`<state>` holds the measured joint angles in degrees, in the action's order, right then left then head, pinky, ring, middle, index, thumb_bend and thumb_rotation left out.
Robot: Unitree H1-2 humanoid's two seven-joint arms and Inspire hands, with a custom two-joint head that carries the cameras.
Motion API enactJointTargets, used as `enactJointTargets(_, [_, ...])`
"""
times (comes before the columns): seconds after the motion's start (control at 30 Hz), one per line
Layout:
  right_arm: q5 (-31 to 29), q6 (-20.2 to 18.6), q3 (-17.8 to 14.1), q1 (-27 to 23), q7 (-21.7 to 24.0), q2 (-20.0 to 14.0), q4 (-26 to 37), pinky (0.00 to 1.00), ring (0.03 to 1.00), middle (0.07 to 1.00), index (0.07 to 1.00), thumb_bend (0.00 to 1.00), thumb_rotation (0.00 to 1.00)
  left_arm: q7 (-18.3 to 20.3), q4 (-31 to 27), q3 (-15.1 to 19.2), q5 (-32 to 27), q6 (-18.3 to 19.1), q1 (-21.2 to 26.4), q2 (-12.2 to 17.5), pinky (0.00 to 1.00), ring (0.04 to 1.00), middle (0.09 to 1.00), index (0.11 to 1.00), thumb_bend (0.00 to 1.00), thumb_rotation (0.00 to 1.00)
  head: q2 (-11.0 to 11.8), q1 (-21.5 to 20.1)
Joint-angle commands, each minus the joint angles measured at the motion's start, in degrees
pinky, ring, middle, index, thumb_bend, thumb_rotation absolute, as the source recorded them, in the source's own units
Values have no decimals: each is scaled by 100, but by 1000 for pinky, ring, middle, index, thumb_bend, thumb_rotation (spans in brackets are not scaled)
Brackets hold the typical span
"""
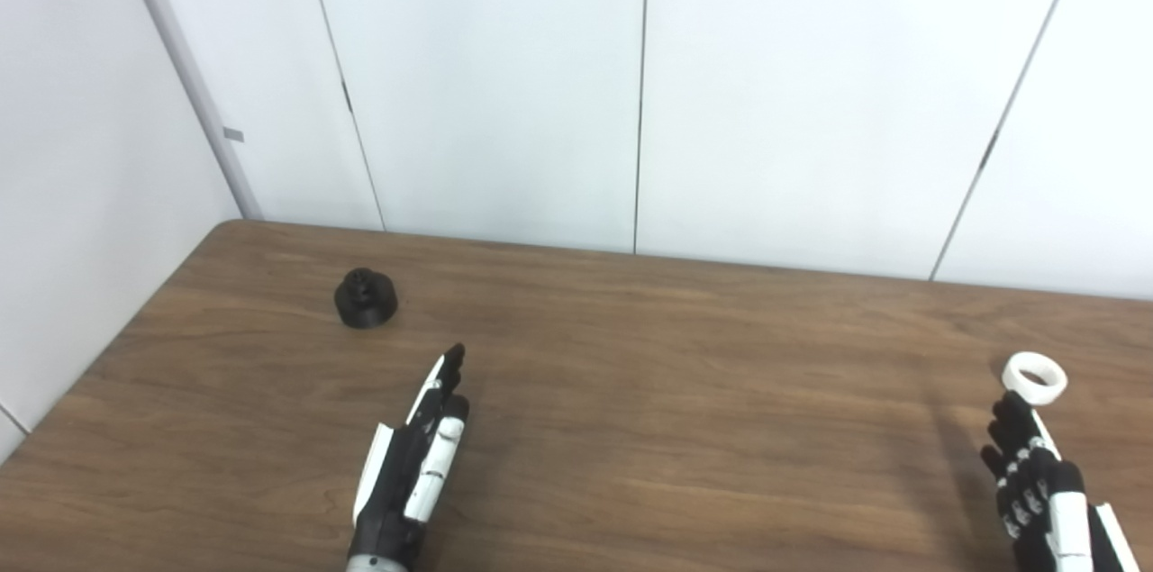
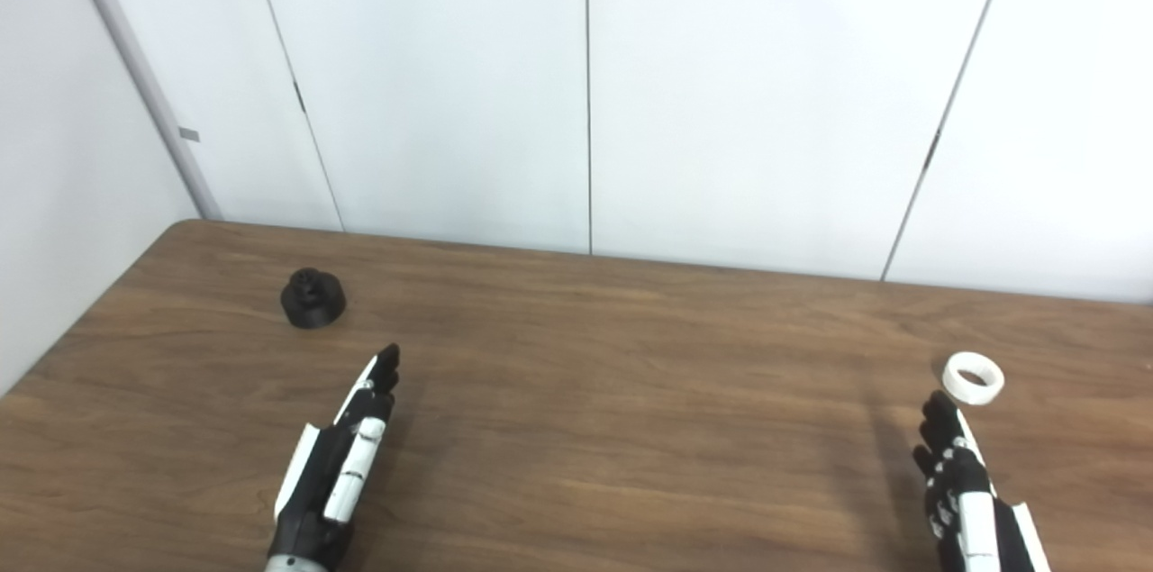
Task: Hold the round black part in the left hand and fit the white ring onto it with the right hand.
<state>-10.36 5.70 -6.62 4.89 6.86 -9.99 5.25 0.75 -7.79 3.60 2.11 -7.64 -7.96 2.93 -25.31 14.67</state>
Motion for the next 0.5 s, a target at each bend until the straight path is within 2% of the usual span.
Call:
enactJointTargets(0.0, [-109,291,-45,92,115,-29,-326,1000,1000,1000,991,601,1000,-44,405,-118,-9,-175,-160,-159,1000,1000,998,989,535,890,-5,9])
enactJointTargets(0.1, [-124,354,-37,71,144,-58,-408,1000,1000,1000,993,595,1000,-33,471,-121,-61,-228,-136,-170,1000,1000,999,994,533,881,7,57])
enactJointTargets(0.23, [-98,396,-21,47,175,-86,-457,1000,1000,1000,1000,587,1000,-62,467,-116,-21,-77,-113,-186,1000,1000,998,992,583,865,-12,48])
enactJointTargets(0.33, [-93,376,-20,29,174,-78,-471,1000,1000,1000,1000,579,1000,-96,427,-120,88,-77,-100,-162,1000,1000,1000,999,576,835,-37,14])
enactJointTargets(0.4, [-88,356,-23,16,167,-73,-477,1000,1000,1000,998,585,1000,-162,404,-111,226,-132,-99,-138,1000,998,999,999,537,695,-56,-4])
enactJointTargets(0.43, [-71,343,-24,13,156,-73,-474,1000,1000,999,997,587,1000,-258,331,-82,374,-108,-96,-139,1000,997,998,999,531,670,-69,-13])
enactJointTargets(0.47, [-56,334,-25,12,145,-75,-472,1000,1000,994,994,600,1000,-345,233,-36,476,-71,-85,-147,990,984,986,988,558,592,-78,-25])
